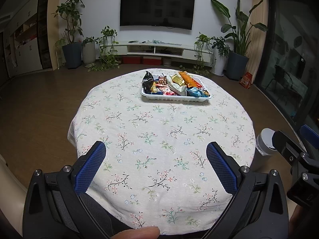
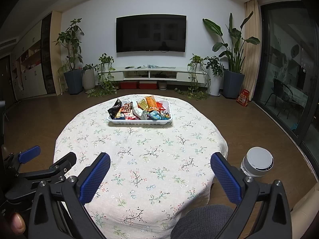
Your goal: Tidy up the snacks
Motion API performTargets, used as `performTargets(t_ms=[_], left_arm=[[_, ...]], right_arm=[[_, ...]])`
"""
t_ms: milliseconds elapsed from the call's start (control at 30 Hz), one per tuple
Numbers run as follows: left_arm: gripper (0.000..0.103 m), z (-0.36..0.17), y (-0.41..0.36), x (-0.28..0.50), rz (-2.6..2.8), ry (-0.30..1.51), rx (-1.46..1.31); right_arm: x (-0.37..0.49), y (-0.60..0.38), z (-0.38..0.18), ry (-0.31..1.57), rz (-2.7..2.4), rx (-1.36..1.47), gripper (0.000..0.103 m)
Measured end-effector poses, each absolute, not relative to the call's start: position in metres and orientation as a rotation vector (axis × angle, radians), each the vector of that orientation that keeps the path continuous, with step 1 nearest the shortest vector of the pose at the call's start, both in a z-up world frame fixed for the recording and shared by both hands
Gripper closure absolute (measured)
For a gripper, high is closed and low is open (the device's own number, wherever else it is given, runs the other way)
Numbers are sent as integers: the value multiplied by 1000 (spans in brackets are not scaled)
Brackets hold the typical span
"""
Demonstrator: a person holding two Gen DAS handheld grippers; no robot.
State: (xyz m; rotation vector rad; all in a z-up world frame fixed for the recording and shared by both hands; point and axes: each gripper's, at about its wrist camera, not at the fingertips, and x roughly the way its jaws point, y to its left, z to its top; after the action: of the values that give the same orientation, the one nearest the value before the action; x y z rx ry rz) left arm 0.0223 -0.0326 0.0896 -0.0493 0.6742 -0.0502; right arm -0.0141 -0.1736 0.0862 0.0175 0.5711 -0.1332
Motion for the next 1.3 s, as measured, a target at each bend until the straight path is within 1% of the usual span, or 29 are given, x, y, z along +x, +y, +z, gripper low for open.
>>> performTargets(t_ms=[967, 1300], left_arm=[[1, 84, -31, 24, -58, 682, -41], [1, 85, -34, 21, -74, 648, -5]], right_arm=[[-16, -172, 85, 577, -132, 16, 0], [-20, -172, 78, 583, -130, 18, 0]])
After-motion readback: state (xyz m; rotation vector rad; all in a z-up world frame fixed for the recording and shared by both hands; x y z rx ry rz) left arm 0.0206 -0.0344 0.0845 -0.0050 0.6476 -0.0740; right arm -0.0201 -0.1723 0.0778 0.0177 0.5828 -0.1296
